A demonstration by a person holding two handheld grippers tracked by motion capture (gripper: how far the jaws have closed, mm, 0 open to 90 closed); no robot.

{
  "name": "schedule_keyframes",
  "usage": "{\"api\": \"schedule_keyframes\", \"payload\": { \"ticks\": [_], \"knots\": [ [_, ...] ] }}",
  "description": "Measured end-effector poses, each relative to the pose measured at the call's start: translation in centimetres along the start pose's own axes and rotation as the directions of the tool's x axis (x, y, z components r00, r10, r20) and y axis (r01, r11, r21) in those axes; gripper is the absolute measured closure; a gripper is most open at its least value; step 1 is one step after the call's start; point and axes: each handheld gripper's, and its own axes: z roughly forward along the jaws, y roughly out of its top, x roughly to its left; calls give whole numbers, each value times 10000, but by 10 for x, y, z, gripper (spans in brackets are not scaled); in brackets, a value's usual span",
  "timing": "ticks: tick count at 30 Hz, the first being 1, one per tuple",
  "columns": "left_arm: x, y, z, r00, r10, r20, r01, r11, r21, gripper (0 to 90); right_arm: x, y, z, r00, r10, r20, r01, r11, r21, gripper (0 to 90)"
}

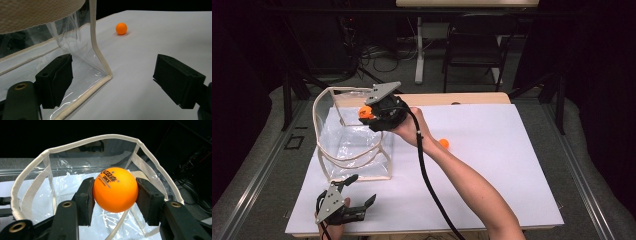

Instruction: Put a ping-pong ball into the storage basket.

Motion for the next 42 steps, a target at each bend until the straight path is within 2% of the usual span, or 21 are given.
{"api": "schedule_keyframes", "payload": {
  "ticks": [12, 19, 42],
  "knots": [
    [1, 0, -1, 10000, 13, -34, -13, 10000, -32, 156, 3, 4, 13, 9999, -152, -48, 155, 9984, 543, 512],
    [1, 0, -1, 10000, -6, -6, 6, 10000, -34, 156, 3, 4, 21, 9999, -74, -145, 86, 9963, 860, 512],
    [1, 0, -2, 10000, -26, -29, 26, 10000, -30, 156, 9, 1, 37, 9976, -100, -685, 216, 9849, 1715, 510]
  ]
}}
